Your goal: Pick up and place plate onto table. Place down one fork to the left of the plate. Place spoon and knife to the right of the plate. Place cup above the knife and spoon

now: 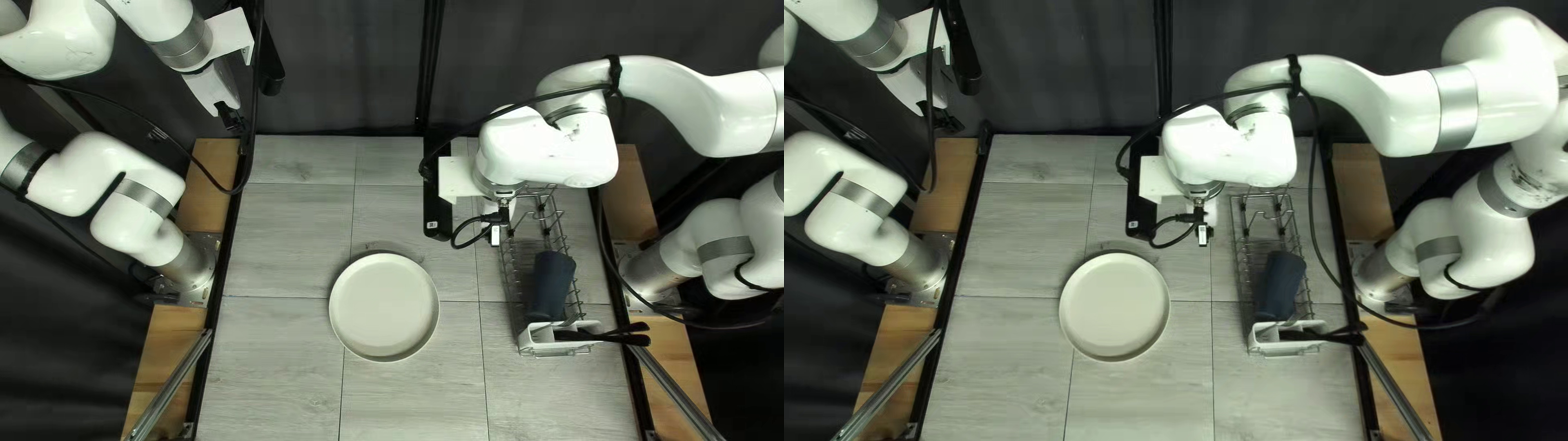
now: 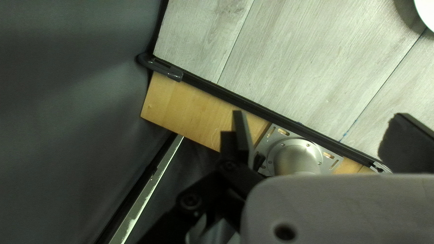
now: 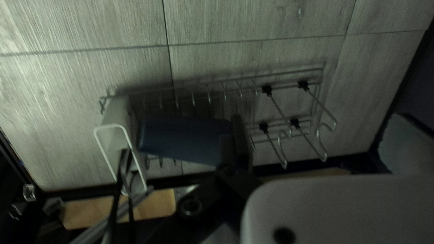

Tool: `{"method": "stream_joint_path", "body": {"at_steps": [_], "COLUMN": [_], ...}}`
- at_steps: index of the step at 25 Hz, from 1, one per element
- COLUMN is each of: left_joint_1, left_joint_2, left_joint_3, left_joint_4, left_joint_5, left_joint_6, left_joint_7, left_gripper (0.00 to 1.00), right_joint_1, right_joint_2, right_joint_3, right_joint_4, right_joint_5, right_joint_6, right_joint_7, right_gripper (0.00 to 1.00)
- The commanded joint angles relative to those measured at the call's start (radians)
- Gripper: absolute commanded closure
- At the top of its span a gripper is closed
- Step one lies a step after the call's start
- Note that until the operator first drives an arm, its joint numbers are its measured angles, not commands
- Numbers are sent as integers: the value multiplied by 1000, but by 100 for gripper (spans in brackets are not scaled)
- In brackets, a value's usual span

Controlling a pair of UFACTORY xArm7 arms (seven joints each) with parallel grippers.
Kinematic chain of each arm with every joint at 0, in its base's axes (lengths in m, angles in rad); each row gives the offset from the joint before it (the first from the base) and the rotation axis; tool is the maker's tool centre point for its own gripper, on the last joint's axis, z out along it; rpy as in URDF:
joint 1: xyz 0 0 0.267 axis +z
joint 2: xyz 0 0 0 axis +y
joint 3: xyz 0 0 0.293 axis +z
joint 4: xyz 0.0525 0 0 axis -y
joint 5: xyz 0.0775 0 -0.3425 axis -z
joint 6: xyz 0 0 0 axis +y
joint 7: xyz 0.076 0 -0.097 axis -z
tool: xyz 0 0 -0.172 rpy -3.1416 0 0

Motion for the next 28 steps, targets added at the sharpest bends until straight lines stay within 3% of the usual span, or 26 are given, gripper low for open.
{"method": "stream_joint_path", "body": {"at_steps": [1,5,14,22,28], "left_joint_1": [0,0,0,0,0], "left_joint_2": [0,0,0,0,0], "left_joint_3": [0,0,0,0,0], "left_joint_4": [0,0,0,0,0], "left_joint_5": [0,0,0,0,0], "left_joint_6": [0,0,0,0,0], "left_joint_7": [0,0,0,0,0], "left_gripper": [0,0,0,0,0], "right_joint_1": [54,91,94,138,166], "right_joint_2": [-89,-64,-77,-91,-102], "right_joint_3": [80,149,147,197,233], "right_joint_4": [-72,-28,-56,-55,-98], "right_joint_5": [50,85,71,212,286], "right_joint_6": [104,225,201,270,256], "right_joint_7": [159,307,270,371,448], "right_gripper": [0,0,0,0,0]}}
